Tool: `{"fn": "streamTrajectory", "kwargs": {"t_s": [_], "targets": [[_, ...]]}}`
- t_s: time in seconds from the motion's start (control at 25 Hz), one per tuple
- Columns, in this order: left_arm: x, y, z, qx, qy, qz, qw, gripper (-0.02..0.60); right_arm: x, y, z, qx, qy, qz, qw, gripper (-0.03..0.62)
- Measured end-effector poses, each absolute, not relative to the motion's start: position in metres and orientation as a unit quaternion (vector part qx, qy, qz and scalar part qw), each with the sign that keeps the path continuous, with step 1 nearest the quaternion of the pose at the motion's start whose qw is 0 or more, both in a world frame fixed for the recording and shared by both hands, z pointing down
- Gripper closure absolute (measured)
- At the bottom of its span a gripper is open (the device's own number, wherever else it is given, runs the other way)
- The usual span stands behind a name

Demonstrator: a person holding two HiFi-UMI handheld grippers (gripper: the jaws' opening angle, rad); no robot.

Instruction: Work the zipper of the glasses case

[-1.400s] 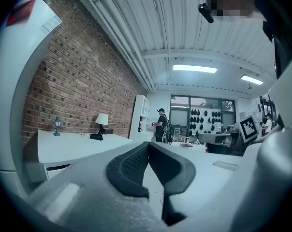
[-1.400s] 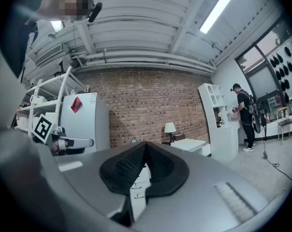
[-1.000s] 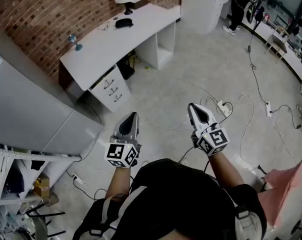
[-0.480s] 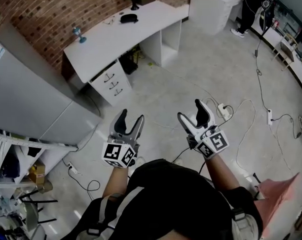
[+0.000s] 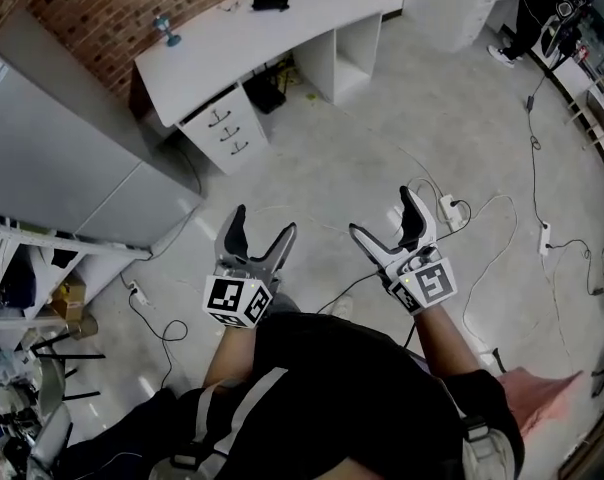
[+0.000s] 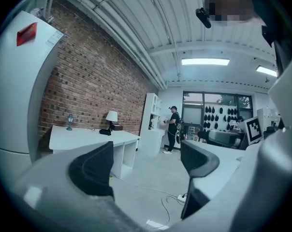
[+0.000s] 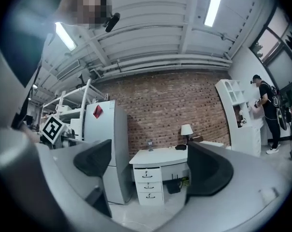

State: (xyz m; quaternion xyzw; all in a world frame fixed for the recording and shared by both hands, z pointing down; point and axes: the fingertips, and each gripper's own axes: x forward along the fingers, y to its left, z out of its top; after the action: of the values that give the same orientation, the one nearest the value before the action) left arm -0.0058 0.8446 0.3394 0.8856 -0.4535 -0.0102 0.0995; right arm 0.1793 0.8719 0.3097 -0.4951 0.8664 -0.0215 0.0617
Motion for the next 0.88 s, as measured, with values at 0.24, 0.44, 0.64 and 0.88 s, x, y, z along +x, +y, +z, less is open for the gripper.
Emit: {"fn": "streamTrajectory", "kwargs": {"t_s": [0.24, 0.44, 0.64, 0.88], "targets": [[-0.016, 0.815, 0.344, 0.887, -0.451, -0.006, 0.096, 0.152, 0.176, 0.838, 0.321, -0.508, 0.859, -0.030, 0.054, 0.129], [-0.043, 0.755, 0.348, 0.890, -0.446, -0.023, 0.090, 0.152, 0.158, 0.792, 0.327, -0.526, 0.847, -0.054, 0.051, 0.131], [-0.057, 0.686, 0.334, 0.901, -0.425, -0.032, 0.079, 0.152, 0.141, 0.728, 0.310, -0.548, 0.835, -0.035, 0.049, 0.137], [-0.085, 0.612, 0.334, 0.912, -0.399, -0.035, 0.087, 0.152, 0.104, 0.661, 0.302, -0.556, 0.830, -0.019, 0.050, 0.158]]}}
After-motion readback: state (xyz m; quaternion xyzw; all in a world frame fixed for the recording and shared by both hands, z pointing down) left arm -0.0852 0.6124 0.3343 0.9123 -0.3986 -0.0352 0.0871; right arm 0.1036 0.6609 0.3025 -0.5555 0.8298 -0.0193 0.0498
